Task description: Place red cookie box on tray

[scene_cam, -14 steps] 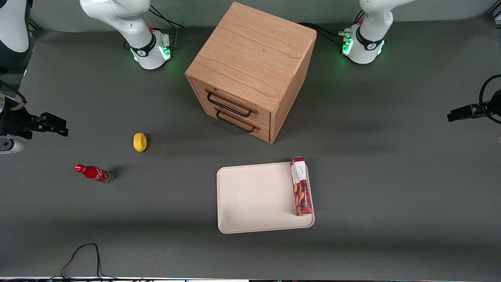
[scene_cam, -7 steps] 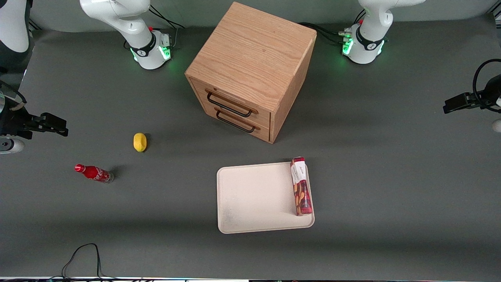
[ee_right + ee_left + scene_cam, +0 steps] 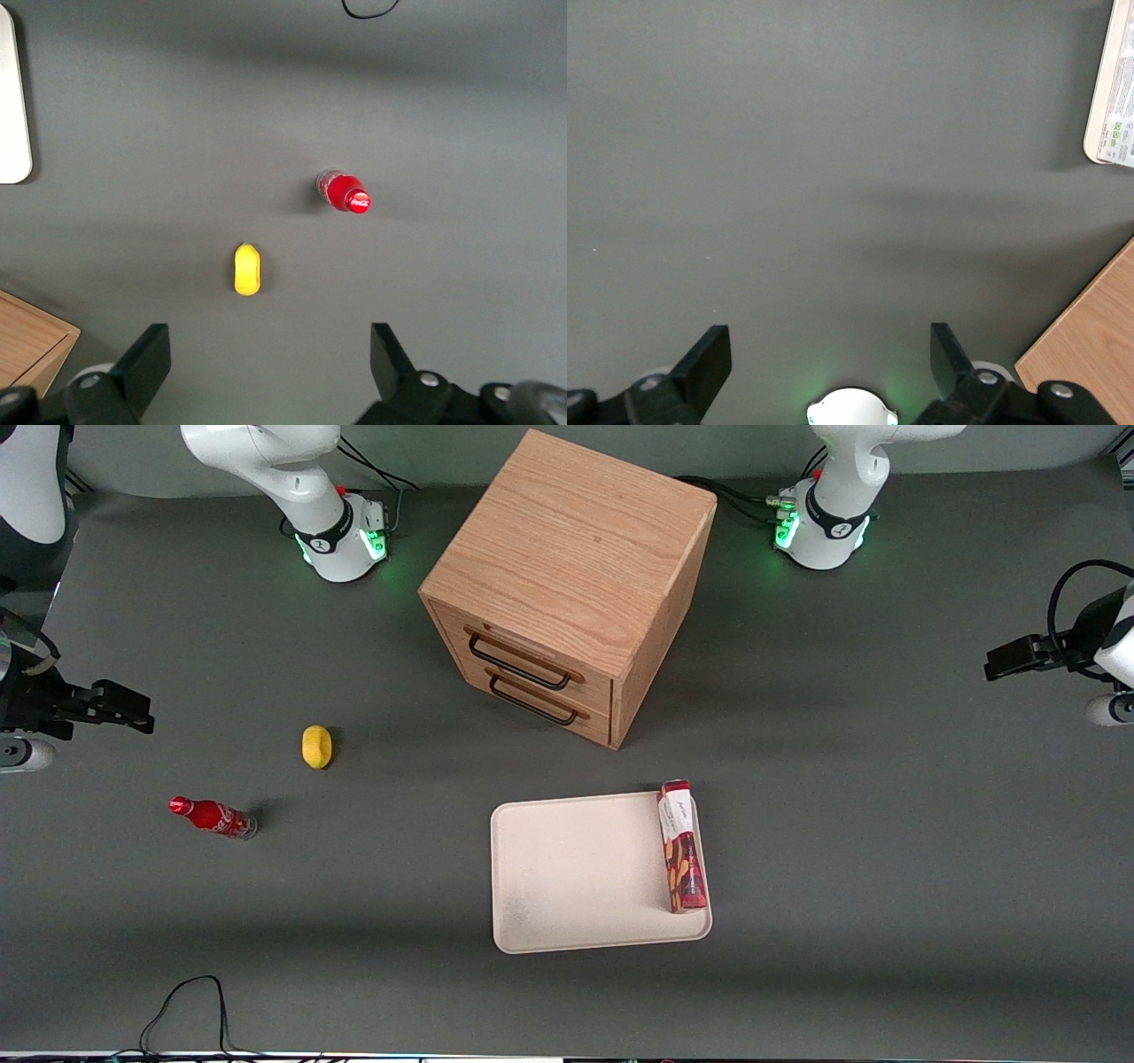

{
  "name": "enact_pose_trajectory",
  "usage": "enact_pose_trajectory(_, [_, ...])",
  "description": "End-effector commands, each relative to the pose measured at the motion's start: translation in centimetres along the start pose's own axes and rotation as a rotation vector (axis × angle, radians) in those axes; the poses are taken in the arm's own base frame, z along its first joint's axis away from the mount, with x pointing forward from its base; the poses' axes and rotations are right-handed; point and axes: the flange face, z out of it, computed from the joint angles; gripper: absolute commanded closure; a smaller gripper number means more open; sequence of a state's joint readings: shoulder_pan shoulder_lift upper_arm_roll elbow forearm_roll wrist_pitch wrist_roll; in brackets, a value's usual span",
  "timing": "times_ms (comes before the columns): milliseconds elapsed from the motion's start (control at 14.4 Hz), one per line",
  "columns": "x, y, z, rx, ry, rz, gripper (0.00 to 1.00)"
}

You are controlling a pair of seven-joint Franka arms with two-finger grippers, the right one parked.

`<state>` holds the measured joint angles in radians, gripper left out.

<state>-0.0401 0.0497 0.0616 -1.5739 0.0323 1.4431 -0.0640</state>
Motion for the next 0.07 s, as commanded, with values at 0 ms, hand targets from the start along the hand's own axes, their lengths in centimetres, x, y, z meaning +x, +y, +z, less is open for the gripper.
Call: enact_pose_trajectory(0, [-0.84, -0.33, -0.84, -0.002, -0.004, -0.016, 0.00])
